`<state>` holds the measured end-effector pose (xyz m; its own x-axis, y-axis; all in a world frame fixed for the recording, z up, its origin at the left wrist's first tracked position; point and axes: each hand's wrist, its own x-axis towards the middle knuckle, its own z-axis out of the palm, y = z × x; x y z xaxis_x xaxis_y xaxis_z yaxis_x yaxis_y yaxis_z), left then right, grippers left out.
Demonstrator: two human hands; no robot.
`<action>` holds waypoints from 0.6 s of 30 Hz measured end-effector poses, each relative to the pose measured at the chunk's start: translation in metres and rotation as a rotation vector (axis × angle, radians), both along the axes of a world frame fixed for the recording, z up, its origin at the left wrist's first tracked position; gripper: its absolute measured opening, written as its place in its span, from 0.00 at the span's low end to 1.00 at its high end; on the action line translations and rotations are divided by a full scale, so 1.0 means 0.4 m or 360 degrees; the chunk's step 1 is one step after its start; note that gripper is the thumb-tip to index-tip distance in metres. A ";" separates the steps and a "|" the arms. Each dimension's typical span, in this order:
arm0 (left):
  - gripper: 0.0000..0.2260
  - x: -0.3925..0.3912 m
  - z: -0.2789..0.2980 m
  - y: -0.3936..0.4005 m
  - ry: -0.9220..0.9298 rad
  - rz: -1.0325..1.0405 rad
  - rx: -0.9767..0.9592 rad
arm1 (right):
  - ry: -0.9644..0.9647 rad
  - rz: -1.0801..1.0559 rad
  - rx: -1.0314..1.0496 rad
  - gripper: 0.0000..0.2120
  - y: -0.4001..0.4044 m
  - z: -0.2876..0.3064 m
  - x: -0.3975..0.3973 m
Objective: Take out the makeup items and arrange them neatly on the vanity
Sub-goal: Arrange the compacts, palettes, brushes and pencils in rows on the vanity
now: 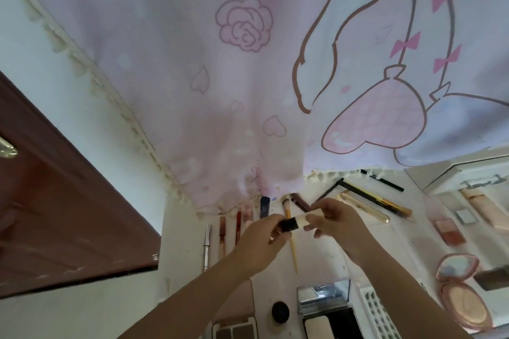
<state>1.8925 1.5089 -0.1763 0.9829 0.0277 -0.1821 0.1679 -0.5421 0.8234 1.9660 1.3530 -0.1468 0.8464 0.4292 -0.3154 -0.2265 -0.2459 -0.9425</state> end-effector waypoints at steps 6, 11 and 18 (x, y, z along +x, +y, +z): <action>0.09 -0.004 0.055 0.025 -0.0051 0.0447 -0.0882 | -0.0102 0.0126 -0.0018 0.11 0.025 0.027 -0.029; 0.07 0.010 0.075 0.031 -0.0049 0.0748 -0.1364 | -0.0134 0.0051 0.0085 0.08 0.062 0.036 -0.047; 0.09 0.021 0.094 0.011 -0.0230 0.0968 -0.1276 | -0.0307 -0.0083 -0.0034 0.14 0.074 0.045 -0.045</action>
<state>1.9008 1.5134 -0.1386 0.8568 0.4523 -0.2475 0.1012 0.3231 0.9409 1.9480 1.3827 -0.1290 0.9128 0.3783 -0.1538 -0.0551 -0.2591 -0.9643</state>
